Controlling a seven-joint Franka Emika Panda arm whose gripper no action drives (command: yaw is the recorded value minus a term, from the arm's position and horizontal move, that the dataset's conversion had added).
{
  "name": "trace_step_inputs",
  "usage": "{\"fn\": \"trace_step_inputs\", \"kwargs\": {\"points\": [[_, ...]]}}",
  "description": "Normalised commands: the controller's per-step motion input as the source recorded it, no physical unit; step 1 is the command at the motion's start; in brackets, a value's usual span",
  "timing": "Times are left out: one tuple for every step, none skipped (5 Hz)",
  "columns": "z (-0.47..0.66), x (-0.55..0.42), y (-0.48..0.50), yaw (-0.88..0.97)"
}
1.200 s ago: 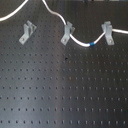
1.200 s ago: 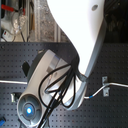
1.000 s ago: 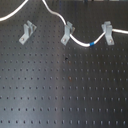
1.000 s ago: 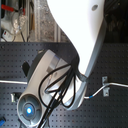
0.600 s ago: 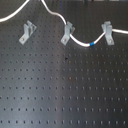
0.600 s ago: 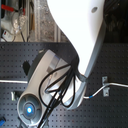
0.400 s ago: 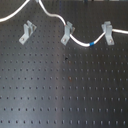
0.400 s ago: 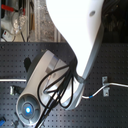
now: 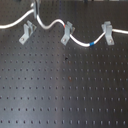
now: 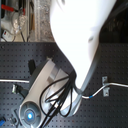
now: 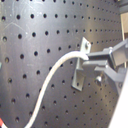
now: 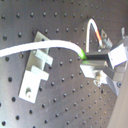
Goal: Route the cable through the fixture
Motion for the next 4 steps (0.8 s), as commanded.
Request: {"fn": "trace_step_inputs", "kwargs": {"points": [[0.0,-0.178,0.298,0.38],[0.0,-0.166,0.237,0.17],[0.15,-0.089,0.158,0.05],[0.14,-0.081,0.099,0.01]]}}
